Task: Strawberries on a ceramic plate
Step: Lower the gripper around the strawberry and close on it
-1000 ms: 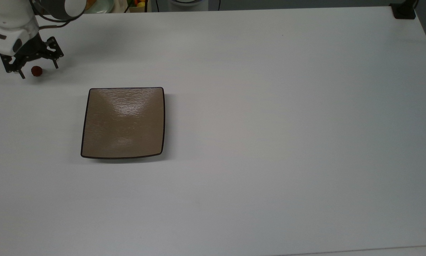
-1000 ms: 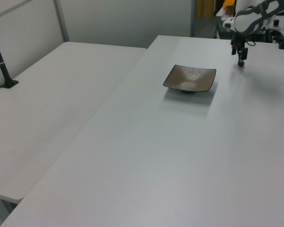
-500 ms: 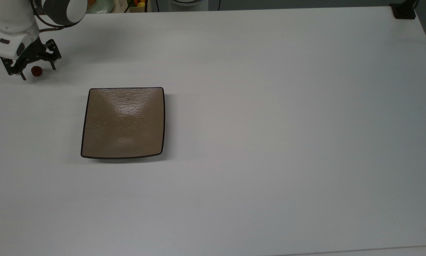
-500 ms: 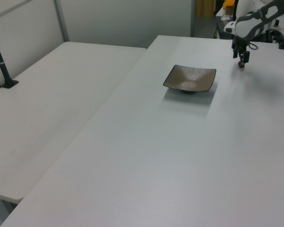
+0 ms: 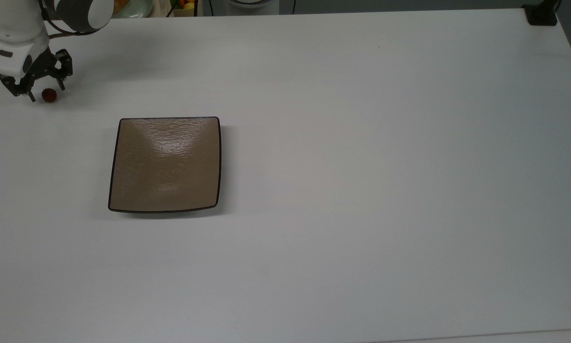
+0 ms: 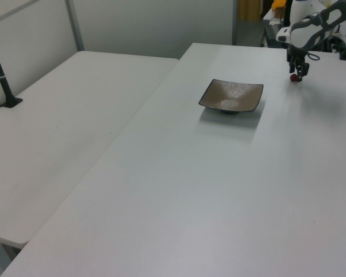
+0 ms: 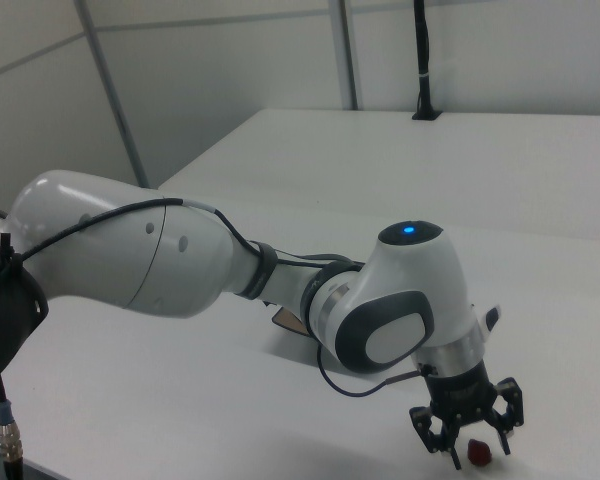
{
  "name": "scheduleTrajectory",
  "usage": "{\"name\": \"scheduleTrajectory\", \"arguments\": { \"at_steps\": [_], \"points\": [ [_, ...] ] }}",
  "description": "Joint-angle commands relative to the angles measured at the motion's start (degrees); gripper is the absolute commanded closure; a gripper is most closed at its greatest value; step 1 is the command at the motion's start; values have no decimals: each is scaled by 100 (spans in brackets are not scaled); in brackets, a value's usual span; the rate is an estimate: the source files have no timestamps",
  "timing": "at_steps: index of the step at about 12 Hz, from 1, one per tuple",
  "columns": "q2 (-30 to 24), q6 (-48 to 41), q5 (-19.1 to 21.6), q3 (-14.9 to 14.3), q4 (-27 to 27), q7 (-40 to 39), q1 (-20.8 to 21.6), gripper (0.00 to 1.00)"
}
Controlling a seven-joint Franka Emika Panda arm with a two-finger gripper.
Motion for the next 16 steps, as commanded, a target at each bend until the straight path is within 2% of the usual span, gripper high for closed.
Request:
{"name": "scheduleTrajectory", "arguments": {
  "at_steps": [1, 8, 10, 15, 16],
  "points": [
    [-57, 151, -75, -44, -137, -120, 34, 44],
    [-21, 151, -67, -44, -145, -111, 34, 45],
    [-21, 151, -67, -44, -145, -120, 34, 53],
    [-21, 142, -67, -44, -145, -129, 34, 88],
    [-21, 142, -67, -44, -145, -129, 34, 91]
  ]
}}
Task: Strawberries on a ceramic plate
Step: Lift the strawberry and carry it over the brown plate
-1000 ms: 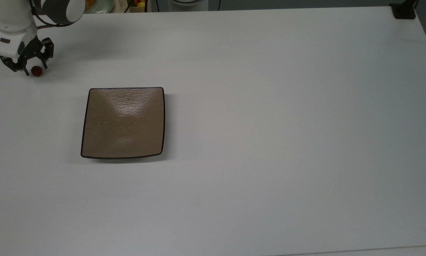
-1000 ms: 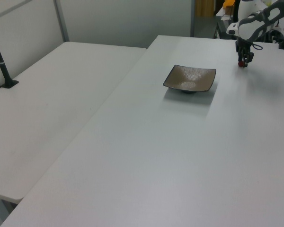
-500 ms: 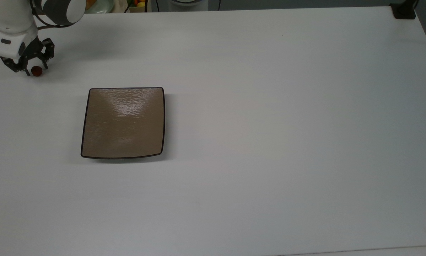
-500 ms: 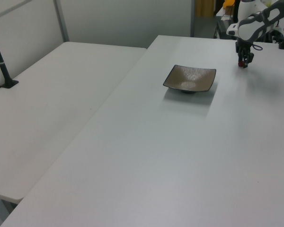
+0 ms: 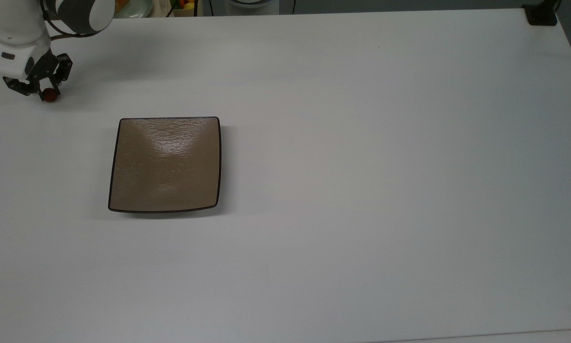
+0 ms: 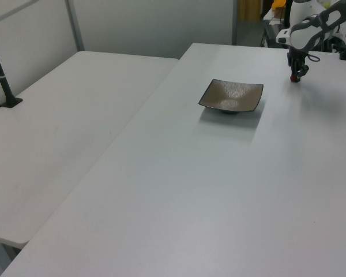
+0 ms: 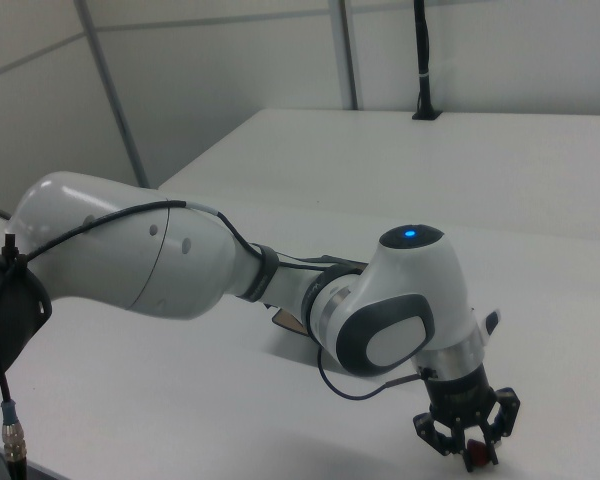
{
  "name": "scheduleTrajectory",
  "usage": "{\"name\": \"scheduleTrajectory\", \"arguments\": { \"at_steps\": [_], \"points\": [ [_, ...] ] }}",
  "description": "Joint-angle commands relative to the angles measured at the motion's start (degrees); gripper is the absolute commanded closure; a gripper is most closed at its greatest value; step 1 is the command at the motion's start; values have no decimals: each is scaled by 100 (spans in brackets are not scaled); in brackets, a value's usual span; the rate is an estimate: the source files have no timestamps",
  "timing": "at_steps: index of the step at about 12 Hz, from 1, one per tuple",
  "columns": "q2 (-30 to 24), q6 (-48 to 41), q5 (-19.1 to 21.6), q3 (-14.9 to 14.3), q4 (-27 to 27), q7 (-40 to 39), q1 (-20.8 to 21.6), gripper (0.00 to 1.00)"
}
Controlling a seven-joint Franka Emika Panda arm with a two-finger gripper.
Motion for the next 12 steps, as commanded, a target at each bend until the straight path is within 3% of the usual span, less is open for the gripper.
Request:
{"name": "scheduleTrajectory", "arguments": {
  "at_steps": [1, 4, 9, 12],
  "points": [
    [-68, 133, -62, -44, -137, -118, 33, 92],
    [-146, -51, -36, -35, -75, -57, 77, 92],
    [-427, -1138, 61, 104, 521, 372, 112, 92],
    [-638, -2402, 577, 307, 1144, 839, 112, 91]
  ]
}}
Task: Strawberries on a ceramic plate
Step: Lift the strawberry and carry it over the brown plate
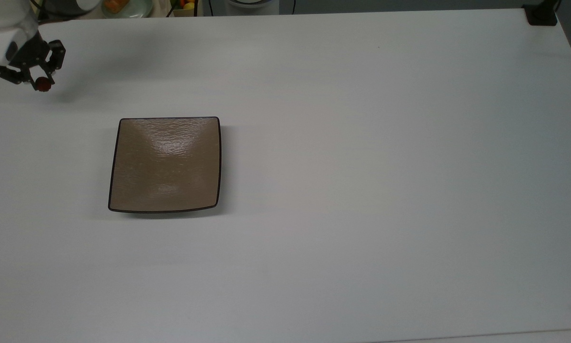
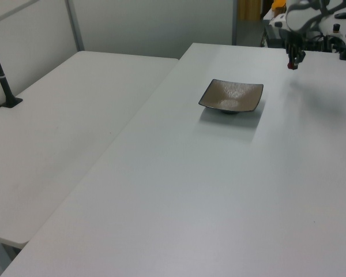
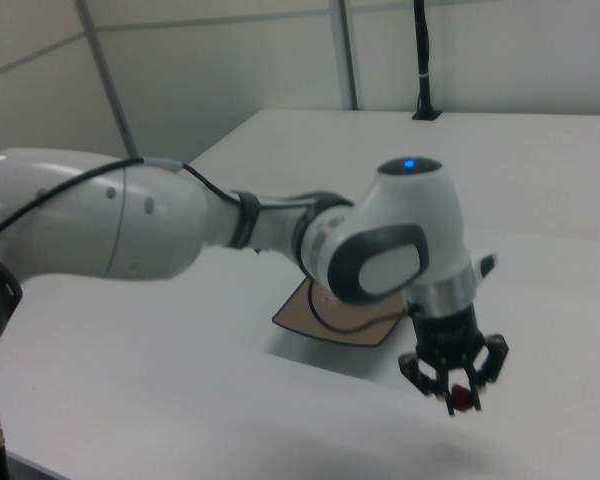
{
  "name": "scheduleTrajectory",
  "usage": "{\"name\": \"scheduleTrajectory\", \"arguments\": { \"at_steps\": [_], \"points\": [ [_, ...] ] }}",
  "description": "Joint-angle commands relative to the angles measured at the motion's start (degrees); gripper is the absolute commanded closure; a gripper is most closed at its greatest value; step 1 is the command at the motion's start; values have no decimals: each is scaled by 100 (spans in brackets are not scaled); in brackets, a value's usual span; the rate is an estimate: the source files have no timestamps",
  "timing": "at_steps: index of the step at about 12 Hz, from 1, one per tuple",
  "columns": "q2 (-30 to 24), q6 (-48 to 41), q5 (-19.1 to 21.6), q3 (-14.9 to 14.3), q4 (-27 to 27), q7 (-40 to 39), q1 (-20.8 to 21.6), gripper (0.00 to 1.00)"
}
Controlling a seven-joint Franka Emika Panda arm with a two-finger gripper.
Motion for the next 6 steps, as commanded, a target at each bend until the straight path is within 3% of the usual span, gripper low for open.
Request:
{"name": "scheduleTrajectory", "arguments": {
  "at_steps": [1, 4, 6],
  "points": [
    [-273, -1252, 550, 116, 598, 433, 62, 91],
    [-335, -2097, 762, 274, 1108, 1124, 202, 91],
    [-335, -2151, 771, 659, 1206, 2126, 220, 91]
  ]
}}
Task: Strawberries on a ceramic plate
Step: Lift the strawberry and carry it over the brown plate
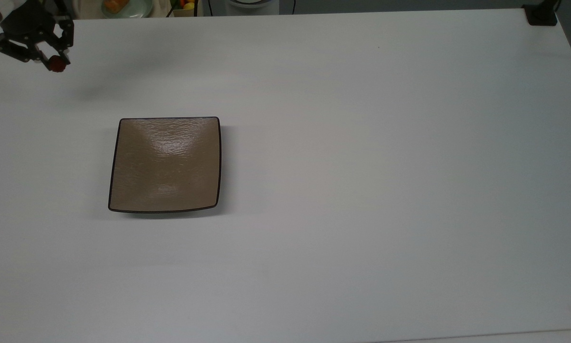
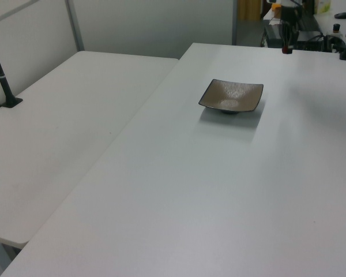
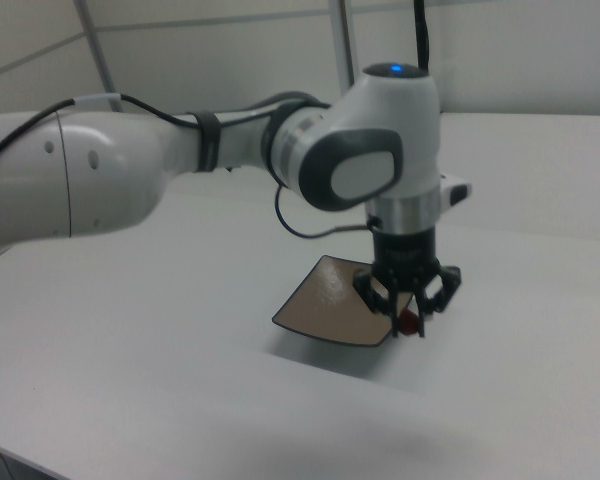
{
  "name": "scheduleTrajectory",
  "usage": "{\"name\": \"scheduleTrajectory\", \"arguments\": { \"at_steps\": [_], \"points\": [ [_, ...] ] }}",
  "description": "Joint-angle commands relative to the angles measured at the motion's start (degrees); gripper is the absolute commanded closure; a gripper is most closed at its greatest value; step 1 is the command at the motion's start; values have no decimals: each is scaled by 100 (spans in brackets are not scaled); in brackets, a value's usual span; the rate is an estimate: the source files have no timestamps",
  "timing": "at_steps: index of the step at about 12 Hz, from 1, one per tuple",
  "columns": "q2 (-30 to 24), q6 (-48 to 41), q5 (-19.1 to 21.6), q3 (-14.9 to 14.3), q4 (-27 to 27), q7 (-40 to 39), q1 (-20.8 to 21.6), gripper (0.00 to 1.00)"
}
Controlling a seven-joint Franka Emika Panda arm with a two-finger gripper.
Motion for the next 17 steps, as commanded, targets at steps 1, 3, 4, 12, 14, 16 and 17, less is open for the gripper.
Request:
{"name": "scheduleTrajectory", "arguments": {
  "at_steps": [1, 3, 4, 12, 14, 16, 17],
  "points": [
    [36, -170, 72, 597, 189, 1699, 107, 91],
    [80, -22, 63, 880, 198, 2466, 203, 91],
    [89, 145, 72, 933, 189, 2661, 256, 91],
    [791, 1815, 11, 1400, 154, 3524, 581, 90],
    [967, 2027, 2, 1408, 137, 3524, 686, 90],
    [1134, 2220, -24, 1400, 102, 3524, 748, 90],
    [1213, 2325, -33, 1400, 40, 3524, 766, 90]
  ]
}}
